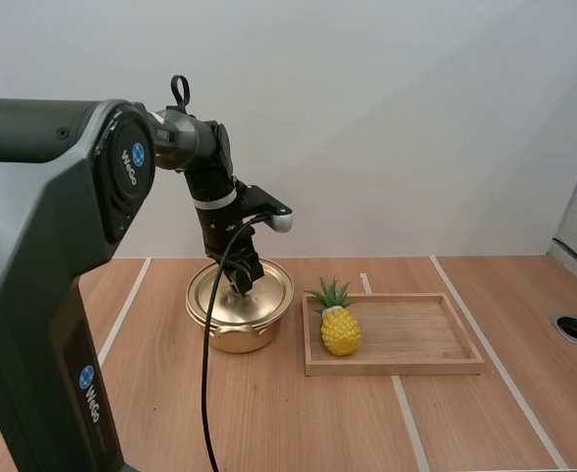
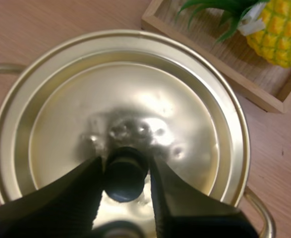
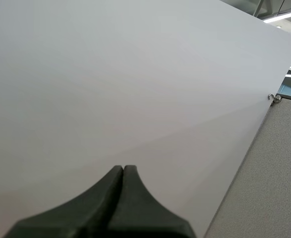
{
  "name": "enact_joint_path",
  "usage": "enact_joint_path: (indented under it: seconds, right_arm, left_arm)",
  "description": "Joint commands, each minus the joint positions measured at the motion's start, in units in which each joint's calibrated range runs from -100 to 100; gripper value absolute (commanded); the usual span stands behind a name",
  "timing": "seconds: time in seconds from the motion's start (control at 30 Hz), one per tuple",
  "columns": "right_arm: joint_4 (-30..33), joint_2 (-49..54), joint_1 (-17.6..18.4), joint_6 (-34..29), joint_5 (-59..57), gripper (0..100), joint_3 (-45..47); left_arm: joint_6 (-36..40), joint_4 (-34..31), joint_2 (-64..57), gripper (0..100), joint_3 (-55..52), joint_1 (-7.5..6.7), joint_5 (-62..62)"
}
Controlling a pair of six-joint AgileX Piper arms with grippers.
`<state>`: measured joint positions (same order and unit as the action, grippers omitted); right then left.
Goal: Open the pot, put the grape inside, and close it
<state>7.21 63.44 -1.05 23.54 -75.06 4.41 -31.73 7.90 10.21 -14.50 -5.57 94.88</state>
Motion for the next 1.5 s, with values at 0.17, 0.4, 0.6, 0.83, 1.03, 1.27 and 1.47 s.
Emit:
enact_joint_path:
  seconds: [0.17, 0.4, 0.6, 0.83, 1.03, 1.27, 1.47]
  right_arm:
    - [-0.08, 0.61, -0.22, 0.06, 2.12, 0, -0.4]
    - [-1.53, 0.61, -0.22, 0.06, 2.73, 0, -0.4]
    - [-1.53, 0.61, -0.22, 0.06, 5.14, 0, -0.4]
    - [-1.53, 0.61, -0.22, -0.04, 10.5, 0, -0.4]
    - [-1.78, 0.61, -0.22, -0.04, 12.4, 0, -0.4]
    - [-1.78, 0.61, -0.22, -2.1, 12.3, 0, -0.4]
    - [-1.78, 0.61, -0.22, -5.41, 12.3, 0, -0.4]
  left_arm:
    - [2.61, 0.93, -3.06, 100, 1.31, -0.14, -0.33]
    - [7.23, -0.57, -11.06, 100, 6.91, -0.14, 1.62]
    - [13.86, -5.51, -23.32, 100, 15.92, -0.14, 0.52]
    - [24.02, -9.38, -36.69, 100, 27.36, -0.07, -5.66]
    - [26.99, -9.38, -45.35, 100, 36.46, -0.07, -6.31]
    - [27.91, -9.61, -51.45, 100, 39.98, -0.07, -6.31]
    - [29.04, -12.12, -52.44, 10, 39.98, -0.07, -5.64]
